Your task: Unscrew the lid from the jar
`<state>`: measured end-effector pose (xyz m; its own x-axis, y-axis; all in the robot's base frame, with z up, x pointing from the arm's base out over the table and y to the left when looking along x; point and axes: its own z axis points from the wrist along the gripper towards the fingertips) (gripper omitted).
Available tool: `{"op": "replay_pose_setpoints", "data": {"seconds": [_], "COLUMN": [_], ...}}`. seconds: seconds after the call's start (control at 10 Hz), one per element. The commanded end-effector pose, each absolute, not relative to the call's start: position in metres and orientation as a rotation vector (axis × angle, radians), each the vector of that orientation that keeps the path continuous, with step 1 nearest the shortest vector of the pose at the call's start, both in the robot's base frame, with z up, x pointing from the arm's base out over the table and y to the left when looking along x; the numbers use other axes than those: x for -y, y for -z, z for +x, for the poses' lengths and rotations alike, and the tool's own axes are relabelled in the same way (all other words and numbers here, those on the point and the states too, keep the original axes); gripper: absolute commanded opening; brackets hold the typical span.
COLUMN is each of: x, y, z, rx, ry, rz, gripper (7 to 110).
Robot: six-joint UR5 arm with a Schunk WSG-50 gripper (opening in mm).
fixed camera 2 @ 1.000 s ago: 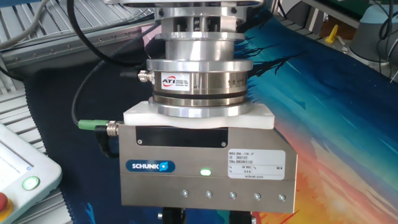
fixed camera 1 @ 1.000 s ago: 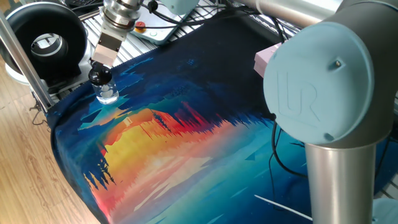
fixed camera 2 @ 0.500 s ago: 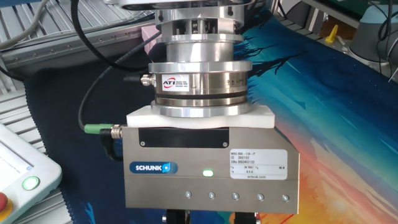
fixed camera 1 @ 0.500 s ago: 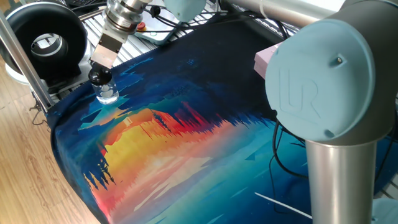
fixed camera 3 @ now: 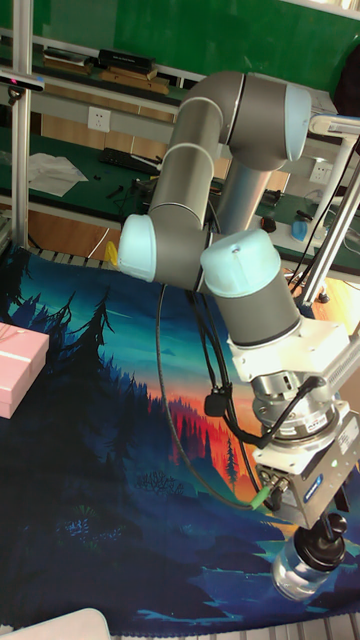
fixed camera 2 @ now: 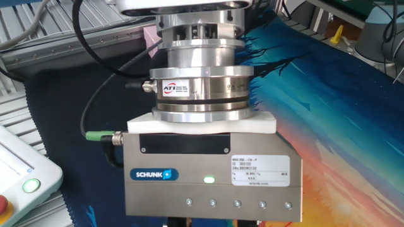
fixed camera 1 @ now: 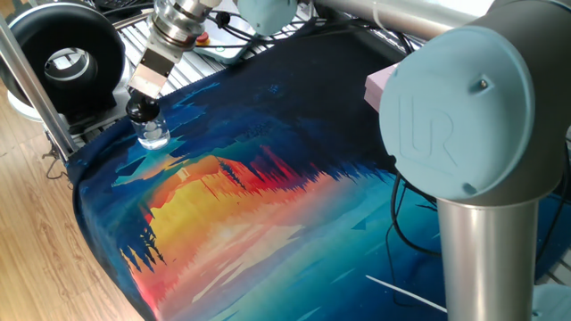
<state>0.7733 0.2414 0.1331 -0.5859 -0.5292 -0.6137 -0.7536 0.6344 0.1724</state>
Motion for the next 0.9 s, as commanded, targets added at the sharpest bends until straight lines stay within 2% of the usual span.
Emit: {"op": "replay_pose_setpoints", "data": {"seconds": [0.0,0.3,0.5,0.6,0.8], "x": [-0.236,-0.242,-0.239,-0.238,-0.243], "y": [-0.136,-0.151,-0.148,-0.145,-0.142], "z": [0.784,0.803,0.803,0.8,0.79], "rx": [-2.29,-2.186,-2.195,-2.205,-2.226], "ry": [-0.529,-0.499,-0.484,-0.485,-0.53], "rz": [-1.019,-1.005,-0.996,-1.004,-0.999], "gripper": [44,44,44,22,22]}}
